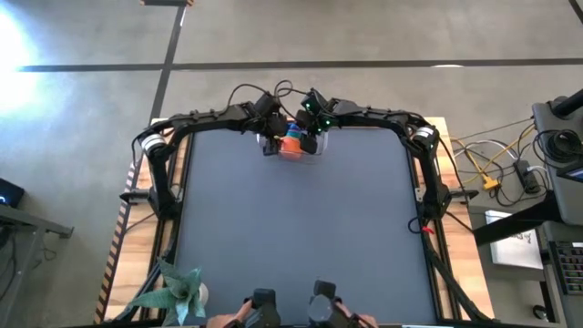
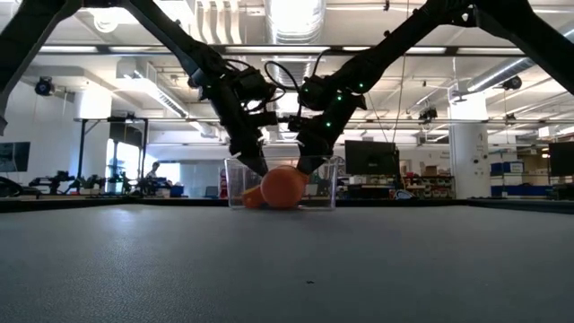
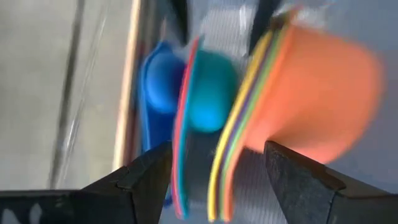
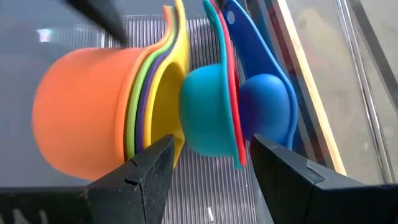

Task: Nest measuring cups in basket
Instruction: Remove the stacked measuring cups from the transparent bin

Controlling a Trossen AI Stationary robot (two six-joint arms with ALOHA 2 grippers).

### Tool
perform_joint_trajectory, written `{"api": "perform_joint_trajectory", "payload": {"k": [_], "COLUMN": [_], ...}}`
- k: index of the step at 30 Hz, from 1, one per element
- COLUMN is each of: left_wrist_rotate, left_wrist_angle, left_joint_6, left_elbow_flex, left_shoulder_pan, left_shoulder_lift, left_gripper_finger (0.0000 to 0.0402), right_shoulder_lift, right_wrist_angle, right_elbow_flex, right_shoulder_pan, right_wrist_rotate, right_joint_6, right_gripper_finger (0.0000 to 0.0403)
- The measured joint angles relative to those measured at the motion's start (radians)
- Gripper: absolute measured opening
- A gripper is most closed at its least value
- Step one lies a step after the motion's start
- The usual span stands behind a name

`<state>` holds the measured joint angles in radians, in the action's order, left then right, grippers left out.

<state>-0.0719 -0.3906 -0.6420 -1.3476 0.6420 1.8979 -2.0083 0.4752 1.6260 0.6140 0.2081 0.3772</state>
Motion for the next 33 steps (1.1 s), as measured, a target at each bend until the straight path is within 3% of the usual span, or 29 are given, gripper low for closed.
{"api": "perform_joint_trajectory", "payload": {"k": [8,13,22,27,33], "left_wrist_rotate": [-0.002,-0.006,0.024,0.025,0.031], "left_wrist_angle": [-0.013,-0.014,-0.033,-0.091,-0.072], "left_joint_6": [-0.008,-0.01,-0.034,-0.066,-0.063], "left_elbow_flex": [0.003,0.003,0.002,0.002,0.002], "left_shoulder_pan": [0.0,0.0,-0.002,-0.016,-0.02], "left_shoulder_lift": [0.004,0.003,0.001,0.001,-0.001], "left_gripper_finger": [0.0237,0.0237,0.0237,0.0237,0.0237], "right_shoulder_lift": [0.042,0.074,0.061,0.063,0.069], "right_wrist_angle": [0.002,-0.008,-0.054,-0.102,-0.171], "right_elbow_flex": [-0.002,-0.002,-0.002,-0.002,0.0], "right_shoulder_pan": [-0.001,-0.003,-0.003,-0.003,0.002], "right_wrist_rotate": [0.0,-0.053,-0.057,-0.131,-0.141], "right_joint_6": [-0.012,-0.01,0.05,0.081,0.098], "right_gripper_finger": [0.0203,0.0196,0.0089,0.0028,0.0009]}}
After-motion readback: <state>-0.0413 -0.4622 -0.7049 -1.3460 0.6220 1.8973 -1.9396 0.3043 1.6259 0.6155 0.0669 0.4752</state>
